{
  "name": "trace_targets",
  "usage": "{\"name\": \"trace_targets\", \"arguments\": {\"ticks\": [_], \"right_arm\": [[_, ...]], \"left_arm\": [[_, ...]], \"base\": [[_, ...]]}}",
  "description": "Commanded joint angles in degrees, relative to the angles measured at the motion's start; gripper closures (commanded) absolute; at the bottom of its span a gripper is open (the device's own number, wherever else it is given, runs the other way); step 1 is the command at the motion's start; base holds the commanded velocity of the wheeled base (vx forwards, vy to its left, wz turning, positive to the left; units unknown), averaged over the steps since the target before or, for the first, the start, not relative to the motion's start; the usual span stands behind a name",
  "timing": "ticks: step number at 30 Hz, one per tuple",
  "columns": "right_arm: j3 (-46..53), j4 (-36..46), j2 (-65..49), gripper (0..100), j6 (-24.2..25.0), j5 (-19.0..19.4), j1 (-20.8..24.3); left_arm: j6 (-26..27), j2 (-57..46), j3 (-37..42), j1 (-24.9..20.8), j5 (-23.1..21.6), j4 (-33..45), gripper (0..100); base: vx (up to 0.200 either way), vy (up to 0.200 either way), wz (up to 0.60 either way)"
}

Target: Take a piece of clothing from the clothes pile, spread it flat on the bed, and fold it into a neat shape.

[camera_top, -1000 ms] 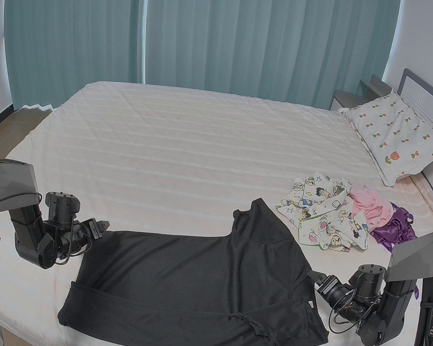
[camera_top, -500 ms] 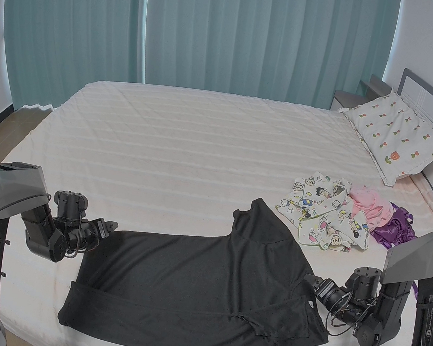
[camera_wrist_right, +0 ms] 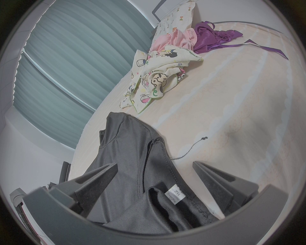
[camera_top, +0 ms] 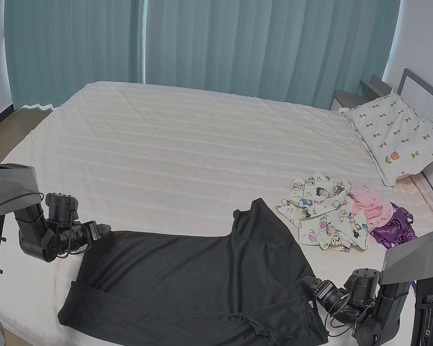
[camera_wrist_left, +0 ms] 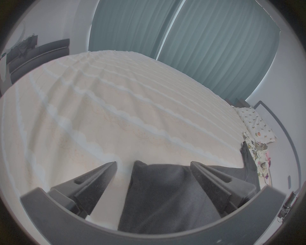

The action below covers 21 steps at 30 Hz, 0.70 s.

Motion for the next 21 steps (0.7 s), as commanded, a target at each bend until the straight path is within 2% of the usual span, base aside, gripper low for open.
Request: {"name": "trace_targets", "arguments": {"ticks": [1,6,9,10,16,21], "right_arm": [[0.2,-0.8,0.5,0,0.0,0.0,0.0],[0.3,-1.6,0.8,0,-0.1,0.0,0.1],[0.3,-1.6,0.8,0,-0.1,0.0,0.1],[0.3,-1.6,0.8,0,-0.1,0.0,0.1],[0.0,-1.6,-0.1,0,-0.3,0.0,0.3],[-3.3,0.5,-2.9,0,-1.4,0.8,0.3]], "left_arm": [[-0.4,-0.2,1.0,0.2,-2.4,-0.1,0],[-0.5,0.4,0.9,0.1,-5.0,-0.1,0],[-0.5,0.4,0.7,0.0,-5.1,-0.1,0],[-0.5,0.4,0.7,0.0,-5.1,-0.1,100],[-1.8,0.4,-0.2,0.3,-4.4,-0.5,100],[-6.8,0.1,-0.2,1.4,-2.4,-4.2,100]], "base": [[0.0,0.0,0.0],[0.0,0.0,0.0],[0.0,0.0,0.0],[0.0,0.0,0.0],[0.0,0.0,0.0],[0.0,0.0,0.0]]}}
